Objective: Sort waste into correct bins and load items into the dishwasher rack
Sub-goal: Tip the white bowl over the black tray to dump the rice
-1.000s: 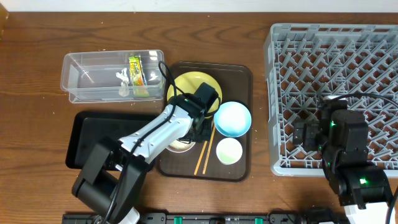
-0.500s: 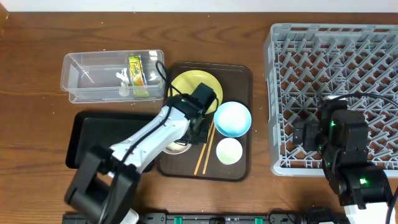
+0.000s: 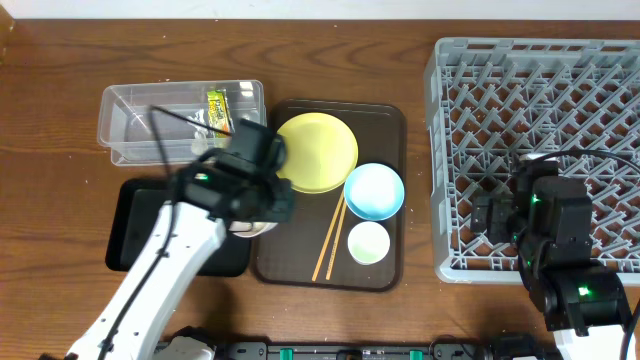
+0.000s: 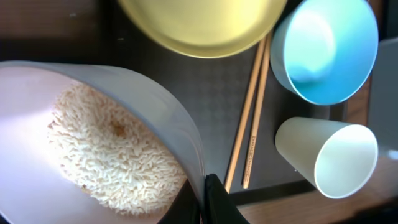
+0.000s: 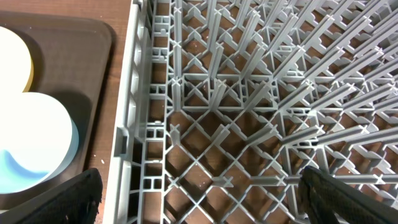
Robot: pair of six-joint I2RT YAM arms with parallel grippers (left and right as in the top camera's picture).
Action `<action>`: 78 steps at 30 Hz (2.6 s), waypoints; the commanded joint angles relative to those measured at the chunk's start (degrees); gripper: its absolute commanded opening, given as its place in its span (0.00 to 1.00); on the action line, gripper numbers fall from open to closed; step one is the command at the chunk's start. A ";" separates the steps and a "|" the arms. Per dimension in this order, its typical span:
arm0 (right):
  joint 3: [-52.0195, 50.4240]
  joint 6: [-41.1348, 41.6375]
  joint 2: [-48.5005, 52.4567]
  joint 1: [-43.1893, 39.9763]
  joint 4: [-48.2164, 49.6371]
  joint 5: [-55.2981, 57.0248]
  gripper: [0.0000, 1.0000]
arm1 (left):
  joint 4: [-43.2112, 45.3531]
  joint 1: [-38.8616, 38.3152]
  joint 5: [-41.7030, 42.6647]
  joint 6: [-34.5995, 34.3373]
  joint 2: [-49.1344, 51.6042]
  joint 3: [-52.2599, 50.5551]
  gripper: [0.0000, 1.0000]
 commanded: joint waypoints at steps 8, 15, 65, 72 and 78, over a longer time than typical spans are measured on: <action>1.29 -0.48 -0.07 -0.83 -0.24 -0.26 0.99 | -1.16 25.20 30.16 16.81 1.25 -3.54 0.06; 1.29 -0.48 -0.07 -0.83 -0.24 -0.28 0.99 | -0.52 36.22 39.87 23.04 5.55 -7.10 0.06; 1.29 -0.48 -0.07 -0.83 -0.66 -0.48 0.99 | 4.42 47.39 58.93 17.38 20.24 -7.93 0.06; 1.29 -0.48 -0.07 -0.83 -0.68 -0.50 0.99 | 3.76 51.12 70.88 26.62 20.24 -7.93 0.06; 1.29 -0.50 -0.07 -0.83 -0.66 -0.48 0.99 | 3.26 52.54 75.87 25.99 20.24 -7.93 0.06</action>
